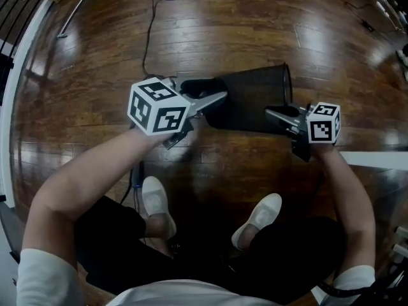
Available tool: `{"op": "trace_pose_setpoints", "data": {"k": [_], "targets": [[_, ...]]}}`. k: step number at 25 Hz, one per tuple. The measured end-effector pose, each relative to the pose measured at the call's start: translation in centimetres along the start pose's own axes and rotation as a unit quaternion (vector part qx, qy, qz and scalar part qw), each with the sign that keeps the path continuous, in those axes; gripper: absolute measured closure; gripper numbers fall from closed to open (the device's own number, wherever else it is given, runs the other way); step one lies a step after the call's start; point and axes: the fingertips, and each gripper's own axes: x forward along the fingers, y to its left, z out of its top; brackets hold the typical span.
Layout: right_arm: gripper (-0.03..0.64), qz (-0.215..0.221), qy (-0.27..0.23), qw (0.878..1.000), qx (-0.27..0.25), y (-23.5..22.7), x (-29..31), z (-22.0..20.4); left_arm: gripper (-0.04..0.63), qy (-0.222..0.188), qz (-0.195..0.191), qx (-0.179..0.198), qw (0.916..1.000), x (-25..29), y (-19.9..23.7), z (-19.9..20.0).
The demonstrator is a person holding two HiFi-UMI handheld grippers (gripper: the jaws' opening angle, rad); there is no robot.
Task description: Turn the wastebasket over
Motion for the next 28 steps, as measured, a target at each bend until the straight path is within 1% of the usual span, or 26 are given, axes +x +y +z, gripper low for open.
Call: {"op": "trace_pose_setpoints", "data": {"k": [5,7,12,17,20,21,23,24,25,26,28], "targets": [[0.604,0.015,-0.060,0.997,0.041,-2.1,-2.3,-0.9,0.443,0.001,0.038,-0.022,0.9990,1.8,1.7,-3.6],[0.603,0.020,-0.073,0.996,0.052,-2.9,-3.1,-1.5,0.442,0.007,0.050,-0.032,0.9982,2.1,2.3,-4.9],[0.604,0.039,-0.086,0.993,0.070,-4.0,-3.0,-3.7,0.433,0.006,0.072,-0.066,0.9952,2.7,3.7,-7.4],[0.601,0.042,-0.095,0.991,0.080,-4.5,-3.0,-4.5,0.416,-0.007,0.096,-0.085,0.9917,2.9,5.2,-8.0],[0.598,0.045,-0.097,0.991,0.081,-4.4,-3.1,-4.6,0.411,-0.004,0.094,-0.103,0.9902,3.2,5.8,-9.0],[0.595,0.041,-0.097,0.991,0.080,-4.4,-3.1,-4.6,0.405,-0.004,0.092,-0.110,0.9896,3.3,5.9,-9.3],[0.577,0.020,-0.095,0.993,0.074,-4.7,-3.2,-4.6,0.402,-0.006,0.093,-0.121,0.9883,3.6,6.2,-9.8],[0.550,0.005,-0.090,0.994,0.069,-4.9,-3.3,-4.7,0.400,-0.006,0.094,-0.126,0.9876,3.6,6.4,-10.1],[0.504,-0.010,-0.084,0.994,0.066,-5.1,-3.4,-4.9,0.399,-0.006,0.094,-0.132,0.9868,3.6,6.6,-10.3],[0.482,-0.025,-0.081,0.994,0.065,-5.2,-3.5,-5.0,0.399,-0.007,0.093,-0.139,0.9859,3.6,6.8,-10.6],[0.461,-0.057,-0.085,0.993,0.066,-5.4,-4.4,-5.3,0.393,-0.011,0.087,-0.156,0.9839,3.7,7.0,-11.0]]}}
